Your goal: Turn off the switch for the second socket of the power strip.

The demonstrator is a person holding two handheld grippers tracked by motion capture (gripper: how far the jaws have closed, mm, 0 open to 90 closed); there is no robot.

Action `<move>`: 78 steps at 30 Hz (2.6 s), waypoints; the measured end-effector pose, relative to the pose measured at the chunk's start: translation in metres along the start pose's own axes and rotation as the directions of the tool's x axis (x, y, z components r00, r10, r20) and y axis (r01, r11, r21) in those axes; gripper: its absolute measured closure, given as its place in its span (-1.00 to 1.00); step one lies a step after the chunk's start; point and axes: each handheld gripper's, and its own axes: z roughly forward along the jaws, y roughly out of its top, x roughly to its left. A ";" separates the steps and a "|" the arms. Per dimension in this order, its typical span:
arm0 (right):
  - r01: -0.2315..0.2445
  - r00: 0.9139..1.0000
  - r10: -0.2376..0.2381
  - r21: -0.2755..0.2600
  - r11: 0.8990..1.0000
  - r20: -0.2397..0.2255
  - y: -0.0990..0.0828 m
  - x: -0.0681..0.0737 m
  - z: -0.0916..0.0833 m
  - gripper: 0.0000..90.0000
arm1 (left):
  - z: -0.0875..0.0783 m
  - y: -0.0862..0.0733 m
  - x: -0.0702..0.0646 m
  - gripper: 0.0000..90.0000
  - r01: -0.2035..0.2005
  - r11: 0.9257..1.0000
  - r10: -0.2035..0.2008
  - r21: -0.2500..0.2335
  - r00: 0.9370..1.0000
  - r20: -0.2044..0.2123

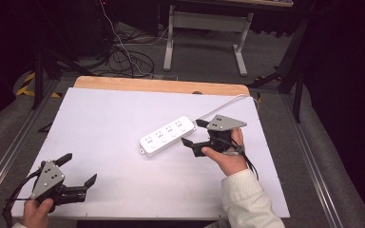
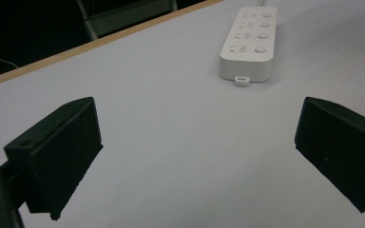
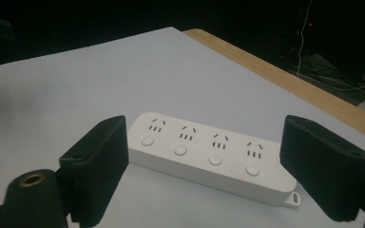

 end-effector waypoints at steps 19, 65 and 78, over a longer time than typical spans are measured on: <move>-0.075 0.997 0.075 0.023 0.997 0.009 -0.041 -0.006 -0.049 -0.55 | 0.000 0.000 0.000 -0.95 -0.012 1.000 0.012 0.005 1.000 -0.004; -0.165 0.980 0.152 0.093 0.982 0.132 -0.144 -0.008 -0.079 -0.60 | 0.002 -0.002 -0.002 -0.95 -0.030 1.000 0.030 -0.002 0.999 -0.025; -0.137 0.986 0.126 0.107 0.985 0.108 -0.136 -0.008 -0.071 -0.60 | -0.004 -0.005 -0.003 -0.95 -0.037 0.999 0.037 0.002 0.998 -0.049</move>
